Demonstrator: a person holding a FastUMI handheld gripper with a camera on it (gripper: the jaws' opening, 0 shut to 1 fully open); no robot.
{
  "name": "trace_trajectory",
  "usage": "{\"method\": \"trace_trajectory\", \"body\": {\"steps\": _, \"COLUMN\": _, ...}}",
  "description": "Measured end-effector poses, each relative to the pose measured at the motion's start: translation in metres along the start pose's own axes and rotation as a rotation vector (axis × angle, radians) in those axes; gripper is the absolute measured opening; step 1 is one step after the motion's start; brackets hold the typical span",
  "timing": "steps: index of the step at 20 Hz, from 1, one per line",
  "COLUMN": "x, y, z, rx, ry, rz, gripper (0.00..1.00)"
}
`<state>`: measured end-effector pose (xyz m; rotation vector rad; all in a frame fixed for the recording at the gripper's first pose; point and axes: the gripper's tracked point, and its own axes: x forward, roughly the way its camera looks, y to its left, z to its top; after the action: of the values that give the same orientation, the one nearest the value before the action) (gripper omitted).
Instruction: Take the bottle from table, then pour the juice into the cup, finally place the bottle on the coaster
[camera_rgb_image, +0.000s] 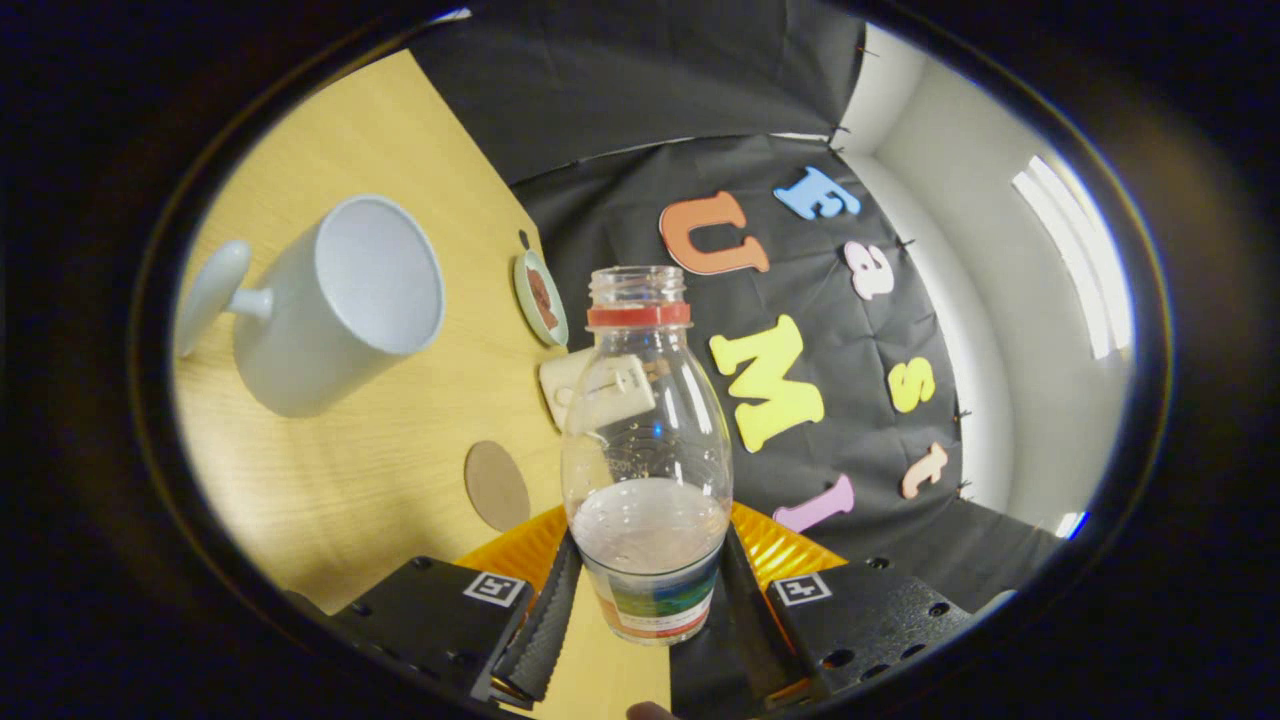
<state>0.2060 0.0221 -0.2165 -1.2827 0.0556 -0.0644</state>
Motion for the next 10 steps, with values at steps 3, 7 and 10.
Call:
{"method": "trace_trajectory", "body": {"steps": 3, "x": -0.0014, "y": 0.0016, "z": 0.0038, "rx": -0.083, "ry": -0.008, "rz": -0.004, "gripper": 0.75}}
{"method": "trace_trajectory", "body": {"steps": 7, "x": -0.0042, "y": 0.0022, "z": 0.0066, "rx": -0.174, "ry": -0.025, "rz": -0.010, "gripper": 0.75}}
{"method": "trace_trajectory", "body": {"steps": 10, "x": -0.0080, "y": -0.0035, "z": 0.0072, "rx": -0.241, "ry": -0.037, "rz": -0.012, "gripper": 0.75}}
